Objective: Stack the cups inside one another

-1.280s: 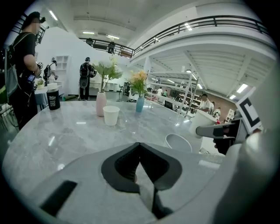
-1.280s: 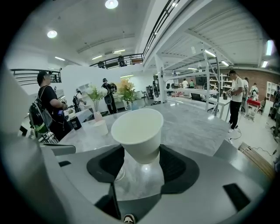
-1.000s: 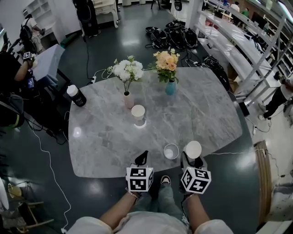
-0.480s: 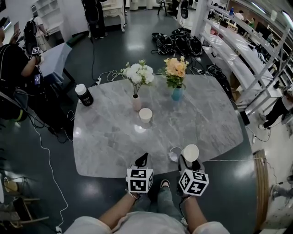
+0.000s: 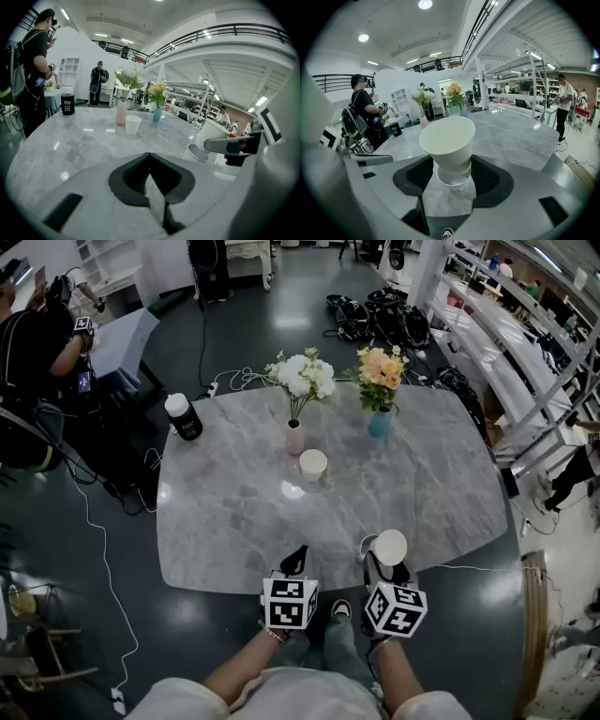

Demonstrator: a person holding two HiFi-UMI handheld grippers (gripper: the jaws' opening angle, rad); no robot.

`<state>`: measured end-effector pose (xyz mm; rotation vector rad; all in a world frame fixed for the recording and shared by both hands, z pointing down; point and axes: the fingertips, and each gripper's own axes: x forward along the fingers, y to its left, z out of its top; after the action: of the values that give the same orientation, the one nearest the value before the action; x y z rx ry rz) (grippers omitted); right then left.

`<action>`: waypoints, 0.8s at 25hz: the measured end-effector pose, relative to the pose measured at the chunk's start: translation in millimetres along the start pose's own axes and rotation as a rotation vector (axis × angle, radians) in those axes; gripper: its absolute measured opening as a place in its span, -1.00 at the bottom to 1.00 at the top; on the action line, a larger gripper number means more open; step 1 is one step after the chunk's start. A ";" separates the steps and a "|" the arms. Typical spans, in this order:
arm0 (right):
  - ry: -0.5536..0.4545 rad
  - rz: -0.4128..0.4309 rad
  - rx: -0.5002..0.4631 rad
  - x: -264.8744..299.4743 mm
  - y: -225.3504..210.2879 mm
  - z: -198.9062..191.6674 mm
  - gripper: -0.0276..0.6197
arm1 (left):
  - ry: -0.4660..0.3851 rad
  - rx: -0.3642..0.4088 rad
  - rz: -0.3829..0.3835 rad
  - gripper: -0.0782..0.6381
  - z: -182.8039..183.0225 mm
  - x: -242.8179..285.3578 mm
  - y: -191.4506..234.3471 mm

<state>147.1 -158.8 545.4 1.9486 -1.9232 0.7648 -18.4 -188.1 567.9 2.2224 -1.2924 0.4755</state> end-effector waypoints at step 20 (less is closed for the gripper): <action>0.038 -0.002 -0.028 14.3 5.9 -10.5 -0.21 | 0.026 -0.011 -0.002 -0.79 -7.3 10.5 7.7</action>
<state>139.1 -165.2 561.0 1.9054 -1.8994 0.7646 -20.4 -194.1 581.4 2.2012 -1.2766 0.4941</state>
